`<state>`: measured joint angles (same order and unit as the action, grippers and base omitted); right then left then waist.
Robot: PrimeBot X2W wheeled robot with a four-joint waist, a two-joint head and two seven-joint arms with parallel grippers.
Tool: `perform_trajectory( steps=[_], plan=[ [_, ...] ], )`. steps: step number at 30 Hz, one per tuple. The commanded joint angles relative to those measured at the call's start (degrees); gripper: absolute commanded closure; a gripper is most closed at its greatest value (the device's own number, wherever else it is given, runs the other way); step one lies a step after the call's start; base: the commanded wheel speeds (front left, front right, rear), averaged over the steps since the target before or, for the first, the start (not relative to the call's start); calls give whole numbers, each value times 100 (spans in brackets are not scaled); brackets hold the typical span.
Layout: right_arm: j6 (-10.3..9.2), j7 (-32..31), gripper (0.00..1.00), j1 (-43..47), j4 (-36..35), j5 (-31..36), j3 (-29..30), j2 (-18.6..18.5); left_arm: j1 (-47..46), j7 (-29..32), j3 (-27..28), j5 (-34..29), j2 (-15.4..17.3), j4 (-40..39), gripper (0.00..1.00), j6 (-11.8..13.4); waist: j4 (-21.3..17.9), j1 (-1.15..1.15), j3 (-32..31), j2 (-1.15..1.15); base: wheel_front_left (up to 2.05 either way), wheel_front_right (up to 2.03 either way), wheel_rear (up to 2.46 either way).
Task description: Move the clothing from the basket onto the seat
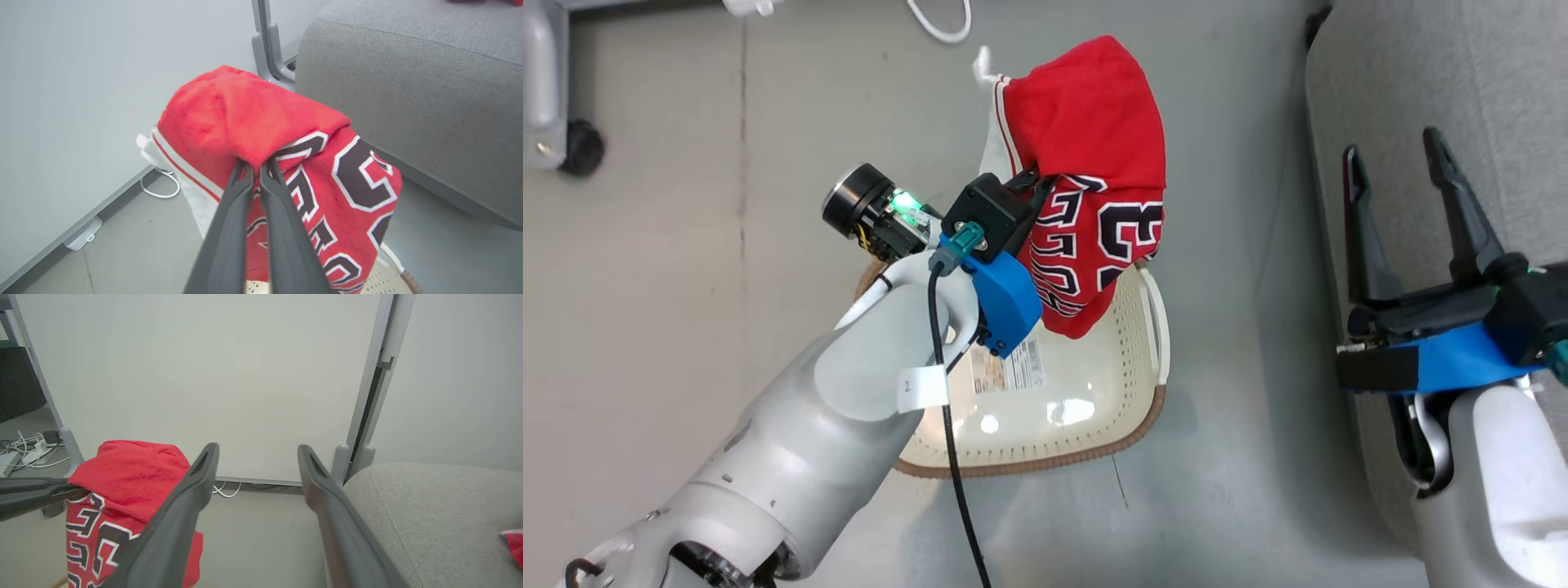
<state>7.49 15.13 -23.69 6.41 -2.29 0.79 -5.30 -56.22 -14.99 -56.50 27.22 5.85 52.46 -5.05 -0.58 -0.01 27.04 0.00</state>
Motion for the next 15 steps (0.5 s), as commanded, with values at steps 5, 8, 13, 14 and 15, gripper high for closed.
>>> perform_trajectory(
  steps=[5, 8, 13, 14, 15],
  plan=[
    [1, 4, 0, 301, 97, -58, -12, 46, 213, -28, 339, -35, 75, -311, 100, 43, -7, 1, -560, 0, 0, 0, 0],
    [1, 3, 0, 443, 164, -95, -26, 74, 315, -29, 486, -81, 85, -444, 100, 34, -32, 1, -784, 0, 0, 0, 0],
    [1, 4, 0, 700, 278, -147, -3, 117, 535, -28, 676, -137, 76, -588, 100, -9, -64, 1, -1179, 0, 0, 0, 0],
    [1, 4, 0, 761, 299, -150, 1, 124, 577, -29, 708, -148, 71, -610, 100, -21, -66, 1, -1249, 0, 0, 0, 0],
    [1, 3, 0, 818, 319, -150, 7, 133, 620, -29, 736, -160, 66, -637, 100, -24, -70, 1, -1325, 0, 0, 0, 0]
  ],
)
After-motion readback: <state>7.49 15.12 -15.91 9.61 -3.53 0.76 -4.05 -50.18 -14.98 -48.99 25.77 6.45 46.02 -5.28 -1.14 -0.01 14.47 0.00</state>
